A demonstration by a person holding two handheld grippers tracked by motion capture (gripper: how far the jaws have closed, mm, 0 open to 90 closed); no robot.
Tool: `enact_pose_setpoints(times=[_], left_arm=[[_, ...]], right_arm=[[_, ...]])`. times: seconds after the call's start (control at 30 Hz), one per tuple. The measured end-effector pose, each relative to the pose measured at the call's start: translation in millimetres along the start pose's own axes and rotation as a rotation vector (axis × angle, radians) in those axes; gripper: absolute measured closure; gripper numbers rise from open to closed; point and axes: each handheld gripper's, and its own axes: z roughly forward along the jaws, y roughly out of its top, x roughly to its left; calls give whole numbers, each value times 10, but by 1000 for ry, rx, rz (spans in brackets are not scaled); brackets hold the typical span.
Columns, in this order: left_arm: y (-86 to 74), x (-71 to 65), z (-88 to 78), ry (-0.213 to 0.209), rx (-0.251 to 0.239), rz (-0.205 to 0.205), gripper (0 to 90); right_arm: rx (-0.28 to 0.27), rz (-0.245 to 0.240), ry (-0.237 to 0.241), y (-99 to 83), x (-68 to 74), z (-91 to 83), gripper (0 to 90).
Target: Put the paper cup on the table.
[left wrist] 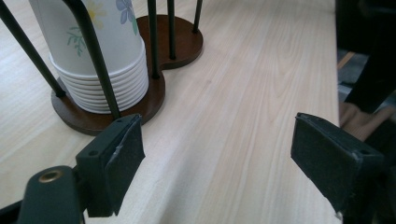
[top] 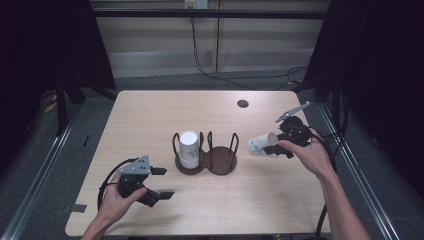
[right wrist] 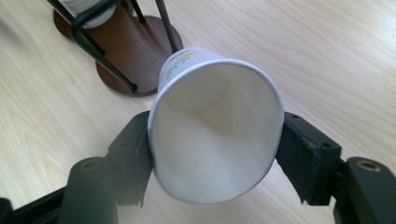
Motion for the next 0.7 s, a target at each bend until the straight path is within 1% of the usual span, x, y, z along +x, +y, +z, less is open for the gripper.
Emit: enact_pose_setpoints(times=[0.03,0.07,0.13,0.17,0.23,0.3,0.4,0.43,0.47,0.5,0.6,0.67,0.7], left_arm=[[2,-5,8,-12,-2,2,170],[3,-10,16,-10,-5,1,175],[2,-4,21,0,5,5,177],[-2,-5,24,1,3,-2,177],[-3,4,18,-2,2,2,177],[-3,10,13,4,-1,2,177],[-14,24,17,7,6,-5,177],[-18,24,23,5,10,-5,176],[-19,21,29,6,14,-7,176],[-18,22,32,11,19,-1,176],[-16,24,36,6,15,-2,176],[-14,26,31,8,17,1,176],[-16,26,25,5,4,-6,176]], right_arm=[[11,-5,-12,14,-1,19,326],[20,0,-13,29,-3,35,326],[43,5,-21,63,-15,62,326],[55,4,-23,79,-26,75,326],[82,2,-28,118,-38,98,325],[101,3,-27,158,-44,119,323],[133,-15,-44,211,-59,158,321],[136,-12,-44,224,-78,173,320],[153,-10,-46,235,-86,185,320],[162,-10,-53,245,-95,196,319],[207,-6,-70,271,-118,226,315],[216,9,-45,275,-143,241,311],[221,11,-53,272,-153,255,309]])
